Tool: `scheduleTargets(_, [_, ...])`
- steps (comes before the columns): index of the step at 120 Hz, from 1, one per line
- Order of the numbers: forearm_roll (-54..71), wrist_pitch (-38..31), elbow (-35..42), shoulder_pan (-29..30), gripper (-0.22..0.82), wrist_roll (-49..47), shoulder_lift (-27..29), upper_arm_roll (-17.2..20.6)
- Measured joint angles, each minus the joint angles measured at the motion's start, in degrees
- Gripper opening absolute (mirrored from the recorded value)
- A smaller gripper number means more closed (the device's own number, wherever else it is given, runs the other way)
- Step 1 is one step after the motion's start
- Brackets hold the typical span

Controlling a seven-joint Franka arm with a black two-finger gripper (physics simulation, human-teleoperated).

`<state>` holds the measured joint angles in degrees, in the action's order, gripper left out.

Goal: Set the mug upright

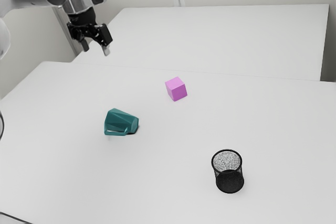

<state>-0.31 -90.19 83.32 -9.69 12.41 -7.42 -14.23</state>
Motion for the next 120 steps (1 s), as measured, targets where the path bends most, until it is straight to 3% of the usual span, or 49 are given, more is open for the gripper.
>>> scheduleTargets(25, [-1.7,-2.3,3.2,-0.1,0.60,0.6,1.0,-2.2])
scheduleTargets(43, [-11.5,-2.3,5.8,0.3,0.60,1.8,0.9,-7.2])
scheduleTargets(54, [-17.9,-2.3,9.9,1.6,0.60,3.0,0.7,-8.4])
scheduleTargets(77, [-26.2,-3.7,18.8,3.3,0.60,5.0,0.1,-8.2])
scheduleTargets(120, [-34.9,-5.6,23.6,14.0,0.60,11.4,-5.7,-5.4])
